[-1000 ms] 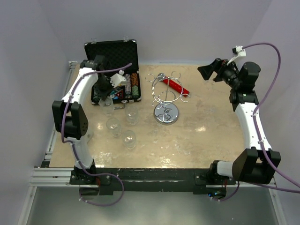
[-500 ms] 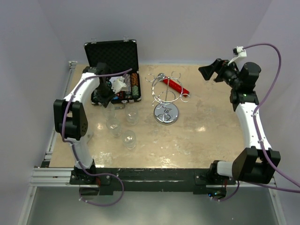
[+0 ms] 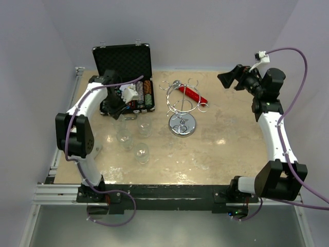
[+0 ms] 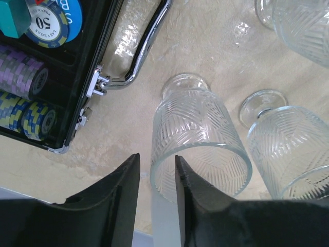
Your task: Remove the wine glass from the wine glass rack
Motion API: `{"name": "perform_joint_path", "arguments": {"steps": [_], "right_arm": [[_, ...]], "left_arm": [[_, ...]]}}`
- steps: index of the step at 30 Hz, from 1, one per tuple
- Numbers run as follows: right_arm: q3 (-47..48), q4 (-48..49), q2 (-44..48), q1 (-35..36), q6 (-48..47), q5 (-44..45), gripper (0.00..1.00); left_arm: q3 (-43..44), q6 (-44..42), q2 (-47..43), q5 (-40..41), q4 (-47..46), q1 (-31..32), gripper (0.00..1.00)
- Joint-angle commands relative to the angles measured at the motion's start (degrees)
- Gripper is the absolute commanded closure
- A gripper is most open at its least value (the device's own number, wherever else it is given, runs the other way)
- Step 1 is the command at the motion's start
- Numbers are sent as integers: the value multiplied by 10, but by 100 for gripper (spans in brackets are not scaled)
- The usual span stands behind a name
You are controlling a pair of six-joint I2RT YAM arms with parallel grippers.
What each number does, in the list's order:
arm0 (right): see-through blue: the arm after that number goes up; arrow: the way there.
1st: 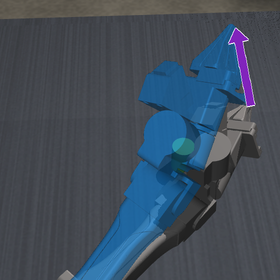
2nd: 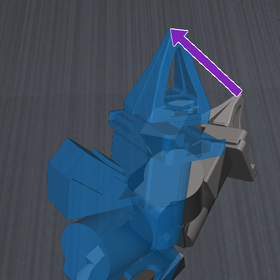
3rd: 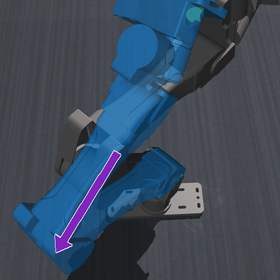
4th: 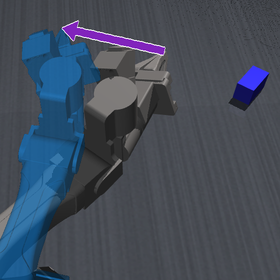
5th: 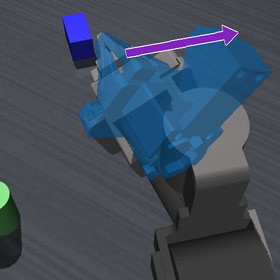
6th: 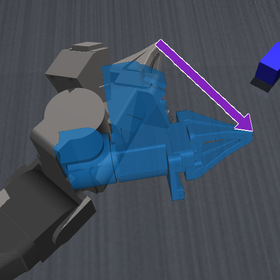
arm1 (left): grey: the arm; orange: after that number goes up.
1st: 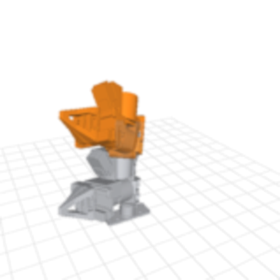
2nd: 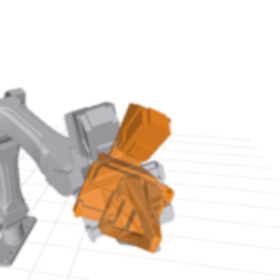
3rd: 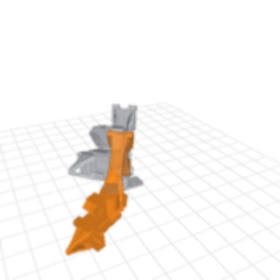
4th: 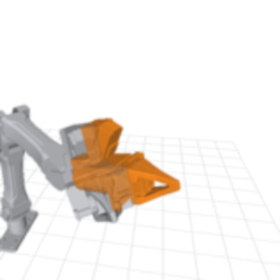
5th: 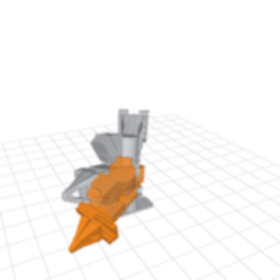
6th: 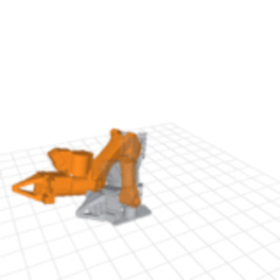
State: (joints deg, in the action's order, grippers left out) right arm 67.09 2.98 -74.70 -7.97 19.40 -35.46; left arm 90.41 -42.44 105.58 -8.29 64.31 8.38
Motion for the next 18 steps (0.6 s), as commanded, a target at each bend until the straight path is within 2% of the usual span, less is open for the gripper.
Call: {"name": "perform_joint_path", "arguments": {"steps": [1, 4, 10, 12, 17, 18], "right_arm": [[11, -11, 10, -5, -22, 6, 1], [39, -66, 6, -4, -24, 85, 1], [111, -155, -20, -3, -7, 304, 1], [124, -163, -25, -4, -16, 326, 1], [126, -156, -33, -3, -13, 319, 1], [125, -153, -35, -3, -10, 313, 1]], "left_arm": [[28, 14, -39, -10, 20, 0, 58], [52, 16, -42, -8, 35, 0, 51], [92, 8, -71, 39, 49, -1, 36], [103, 4, -85, 45, 42, -2, 30], [133, 17, -85, 29, 24, -3, 25], [139, 24, -84, 24, 20, -3, 19]]}}
